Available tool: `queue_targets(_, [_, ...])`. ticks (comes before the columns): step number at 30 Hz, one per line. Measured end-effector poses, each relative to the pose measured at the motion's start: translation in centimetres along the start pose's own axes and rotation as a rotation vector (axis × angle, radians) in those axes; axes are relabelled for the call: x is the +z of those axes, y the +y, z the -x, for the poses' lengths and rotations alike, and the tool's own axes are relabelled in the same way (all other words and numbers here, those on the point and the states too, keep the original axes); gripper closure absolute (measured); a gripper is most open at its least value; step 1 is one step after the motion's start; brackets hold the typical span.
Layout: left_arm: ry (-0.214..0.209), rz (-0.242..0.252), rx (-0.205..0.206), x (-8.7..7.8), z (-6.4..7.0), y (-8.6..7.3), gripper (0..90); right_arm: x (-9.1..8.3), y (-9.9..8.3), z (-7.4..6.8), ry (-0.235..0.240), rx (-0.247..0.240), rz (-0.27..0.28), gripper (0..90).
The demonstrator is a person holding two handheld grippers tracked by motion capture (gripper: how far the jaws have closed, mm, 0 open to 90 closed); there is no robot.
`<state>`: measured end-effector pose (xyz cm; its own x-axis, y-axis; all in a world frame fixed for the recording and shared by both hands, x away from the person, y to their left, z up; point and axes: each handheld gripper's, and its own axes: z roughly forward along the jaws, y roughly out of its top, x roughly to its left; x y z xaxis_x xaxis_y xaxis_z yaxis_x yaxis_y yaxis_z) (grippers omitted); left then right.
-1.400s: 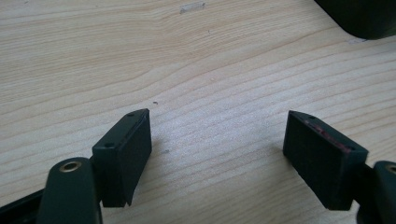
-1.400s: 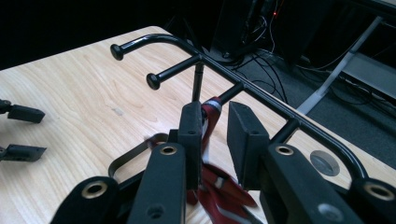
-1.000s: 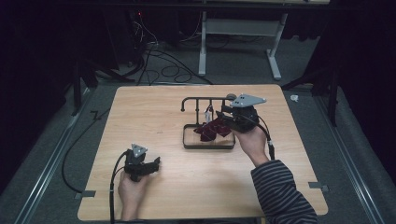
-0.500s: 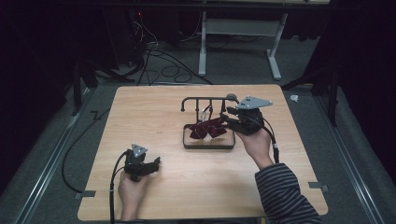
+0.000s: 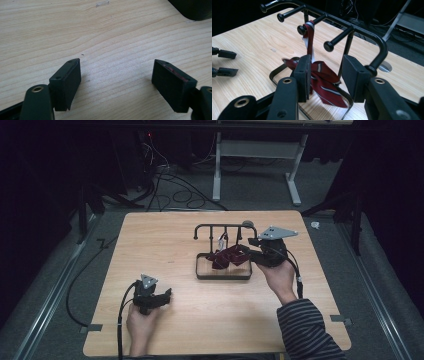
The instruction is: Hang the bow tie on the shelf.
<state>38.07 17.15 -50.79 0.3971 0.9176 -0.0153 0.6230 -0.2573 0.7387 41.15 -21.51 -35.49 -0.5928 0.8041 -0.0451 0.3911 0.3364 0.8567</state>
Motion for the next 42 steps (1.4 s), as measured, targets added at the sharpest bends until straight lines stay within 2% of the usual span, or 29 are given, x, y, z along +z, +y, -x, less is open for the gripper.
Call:
queue_targets(17, [-0.001, -0.001, 0.000, 0.0, 0.0, 0.0, 24.0, -0.2, -2.1, 0.5, 0.012, 0.047, -0.020, 60.7])
queue_targets(26, [-0.001, -0.001, 0.000, 0.0, 0.0, 0.0, 24.0, 0.3, -3.1, 0.4, 0.022, 0.053, -0.049, 60.5])
queue_targets(42, [-0.001, -0.001, 0.000, 0.0, 0.0, 0.0, 24.0, -0.3, -4.3, 0.5, 0.019, 0.077, -0.034, 60.6])
